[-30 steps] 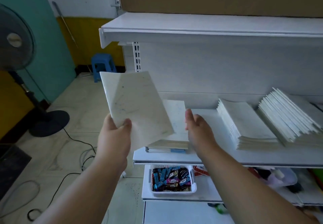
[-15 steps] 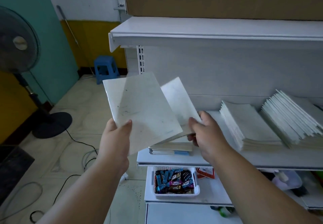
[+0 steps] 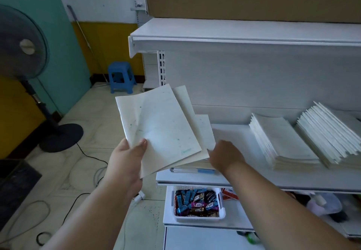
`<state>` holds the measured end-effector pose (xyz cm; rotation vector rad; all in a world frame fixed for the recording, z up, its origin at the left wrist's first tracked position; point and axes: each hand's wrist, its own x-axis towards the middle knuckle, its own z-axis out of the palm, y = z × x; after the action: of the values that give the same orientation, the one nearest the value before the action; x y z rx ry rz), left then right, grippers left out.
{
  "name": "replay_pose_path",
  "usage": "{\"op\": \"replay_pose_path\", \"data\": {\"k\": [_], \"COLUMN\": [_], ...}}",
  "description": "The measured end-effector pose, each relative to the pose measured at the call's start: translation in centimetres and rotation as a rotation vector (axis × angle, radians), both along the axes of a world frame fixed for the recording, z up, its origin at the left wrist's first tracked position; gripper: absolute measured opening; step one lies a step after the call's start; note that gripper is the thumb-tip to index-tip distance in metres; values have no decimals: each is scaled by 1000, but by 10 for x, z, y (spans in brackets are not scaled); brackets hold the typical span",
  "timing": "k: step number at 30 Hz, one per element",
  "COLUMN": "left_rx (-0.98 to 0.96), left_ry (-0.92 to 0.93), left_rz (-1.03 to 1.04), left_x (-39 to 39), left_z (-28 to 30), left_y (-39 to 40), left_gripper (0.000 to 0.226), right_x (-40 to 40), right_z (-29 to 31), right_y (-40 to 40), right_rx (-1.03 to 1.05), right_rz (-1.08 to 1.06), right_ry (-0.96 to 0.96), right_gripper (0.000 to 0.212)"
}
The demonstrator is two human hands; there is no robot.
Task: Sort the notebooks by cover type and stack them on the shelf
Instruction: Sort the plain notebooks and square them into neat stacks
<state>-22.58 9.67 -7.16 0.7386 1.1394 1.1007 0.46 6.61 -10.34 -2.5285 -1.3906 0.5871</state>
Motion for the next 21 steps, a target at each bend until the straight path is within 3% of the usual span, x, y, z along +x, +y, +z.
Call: {"op": "replay_pose_path", "data": {"k": [4, 6, 10, 13, 18, 21], "left_rx": [16, 4, -9, -9, 4, -11], "left_ry": [-1, -14, -17, -20, -14, -35], "left_rz": [8, 13, 21, 22, 18, 18], "left_x": [1, 0, -1, -3, 1, 1], "left_z": [1, 1, 0, 1, 2, 2], "left_y": [1, 2, 3, 2, -1, 0], "left_gripper": [15, 14, 14, 13, 11, 13], "right_x": [1, 5, 21, 35, 50, 46], "right_z": [-2, -5, -9, -13, -6, 6], "right_y": [4, 6, 6, 2, 4, 5], "right_rx": [74, 100, 107, 130, 222, 227], "right_rz": [-51, -71, -174, -277, -368, -397], "right_ry": [-162, -121, 67, 308, 396, 842], "right_gripper": [46, 43, 44, 37, 23, 5]}}
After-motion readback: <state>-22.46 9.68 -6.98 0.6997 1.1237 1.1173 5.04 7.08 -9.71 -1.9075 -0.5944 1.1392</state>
